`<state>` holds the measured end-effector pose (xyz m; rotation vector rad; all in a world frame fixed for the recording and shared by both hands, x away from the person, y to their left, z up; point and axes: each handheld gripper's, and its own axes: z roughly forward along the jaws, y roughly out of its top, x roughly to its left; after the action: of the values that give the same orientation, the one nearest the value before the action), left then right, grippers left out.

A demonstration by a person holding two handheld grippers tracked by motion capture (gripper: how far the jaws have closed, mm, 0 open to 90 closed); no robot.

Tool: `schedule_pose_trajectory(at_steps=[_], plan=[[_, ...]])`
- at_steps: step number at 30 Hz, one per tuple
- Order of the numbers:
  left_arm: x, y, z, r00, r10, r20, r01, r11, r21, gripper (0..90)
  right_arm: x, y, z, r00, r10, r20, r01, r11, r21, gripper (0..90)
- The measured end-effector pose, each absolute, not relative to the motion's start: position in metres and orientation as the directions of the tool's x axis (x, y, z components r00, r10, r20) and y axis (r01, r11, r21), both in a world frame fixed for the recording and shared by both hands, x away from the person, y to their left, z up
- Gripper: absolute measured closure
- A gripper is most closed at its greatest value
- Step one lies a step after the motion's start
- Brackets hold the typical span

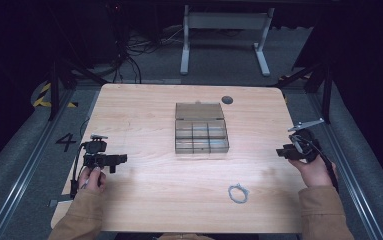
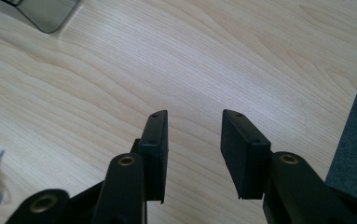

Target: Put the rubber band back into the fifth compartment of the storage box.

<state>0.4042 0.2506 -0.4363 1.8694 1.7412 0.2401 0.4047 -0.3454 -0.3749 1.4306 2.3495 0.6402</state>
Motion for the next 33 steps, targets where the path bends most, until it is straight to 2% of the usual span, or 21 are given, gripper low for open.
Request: schedule_pose_trajectory(at_steps=[19, 33], plan=[[0.406, 0.249, -0.435, 0.143, 0.959, -0.244, 0.856, 0.004, 0.517, 16.0, 0.384, -0.335, -0.360, -0.528, 0.849, 0.010, 0.709, 0.434, 0.556, 60.4], [0.408, 0.245, -0.435, 0.153, 0.957, -0.244, 0.855, -0.005, 0.518, 16.1, 0.366, -0.307, -0.346, -0.631, 0.776, 0.005, 0.659, 0.533, 0.531, 58.9]])
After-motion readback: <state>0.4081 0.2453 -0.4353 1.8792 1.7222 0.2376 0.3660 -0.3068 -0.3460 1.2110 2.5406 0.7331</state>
